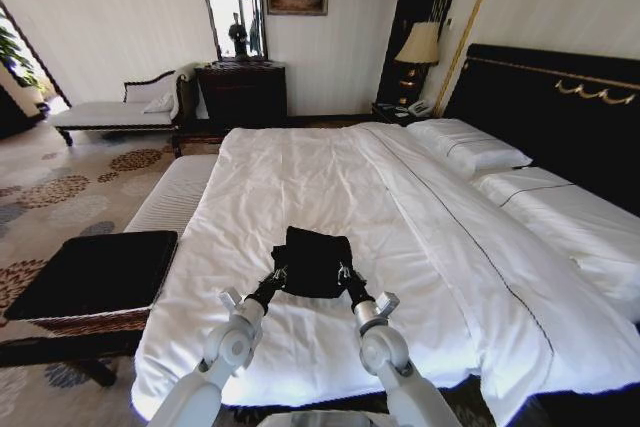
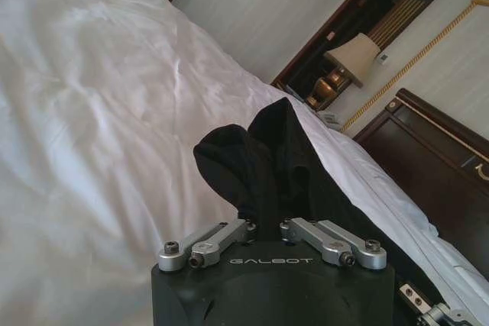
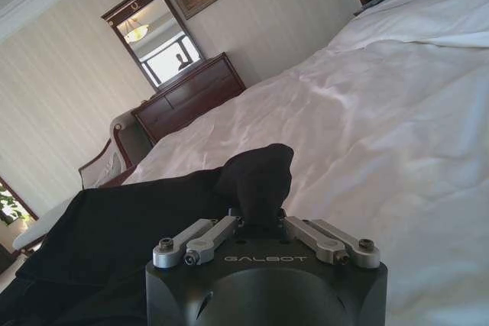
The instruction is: Fold the clothes on the bed and place them into the basket.
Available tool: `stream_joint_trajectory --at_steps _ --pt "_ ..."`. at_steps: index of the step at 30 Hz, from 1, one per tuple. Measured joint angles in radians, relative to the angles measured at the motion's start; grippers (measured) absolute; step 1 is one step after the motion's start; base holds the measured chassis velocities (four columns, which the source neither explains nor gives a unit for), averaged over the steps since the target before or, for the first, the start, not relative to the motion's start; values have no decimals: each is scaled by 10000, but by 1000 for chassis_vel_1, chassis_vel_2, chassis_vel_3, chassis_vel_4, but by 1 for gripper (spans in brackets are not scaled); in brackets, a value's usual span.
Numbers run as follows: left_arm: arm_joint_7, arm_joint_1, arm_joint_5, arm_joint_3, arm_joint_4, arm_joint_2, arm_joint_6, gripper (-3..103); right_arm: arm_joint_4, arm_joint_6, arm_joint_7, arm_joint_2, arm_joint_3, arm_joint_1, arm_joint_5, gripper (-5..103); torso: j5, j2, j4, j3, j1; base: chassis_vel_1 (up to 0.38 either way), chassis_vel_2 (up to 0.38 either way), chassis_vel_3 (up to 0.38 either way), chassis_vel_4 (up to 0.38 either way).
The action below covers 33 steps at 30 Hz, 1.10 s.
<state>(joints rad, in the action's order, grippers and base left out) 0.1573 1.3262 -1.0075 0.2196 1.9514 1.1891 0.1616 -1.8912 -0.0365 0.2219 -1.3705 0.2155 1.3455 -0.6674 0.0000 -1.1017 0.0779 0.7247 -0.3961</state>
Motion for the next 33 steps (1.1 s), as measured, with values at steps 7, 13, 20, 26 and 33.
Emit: stream_joint_trajectory --at_steps 7,13,20,26,33 --pt "-48 205 -48 159 45 -38 1 7 70 -18 0 -41 -31 56 50 9 -1 0 0 0 0 140 158 -143 -178" --pt "-94 292 -52 228 79 -38 1 7 70 -22 20 -36 -25 95 50 9 -3 0 -2 0 0 242 256 -253 -250" --pt "-158 416 -60 358 96 -48 2 7 75 -32 24 -55 -24 125 87 9 -2 0 -2 0 0 253 243 -242 -227" --pt "-189 551 -62 475 198 -49 3 7 89 -37 33 -50 -34 103 99 9 0 0 0 0 0 112 111 -134 -128" --pt "-269 832 4 679 375 -88 3 7 96 -41 55 -110 -87 94 231 9 2 0 2 0 0 88 93 -98 -108"
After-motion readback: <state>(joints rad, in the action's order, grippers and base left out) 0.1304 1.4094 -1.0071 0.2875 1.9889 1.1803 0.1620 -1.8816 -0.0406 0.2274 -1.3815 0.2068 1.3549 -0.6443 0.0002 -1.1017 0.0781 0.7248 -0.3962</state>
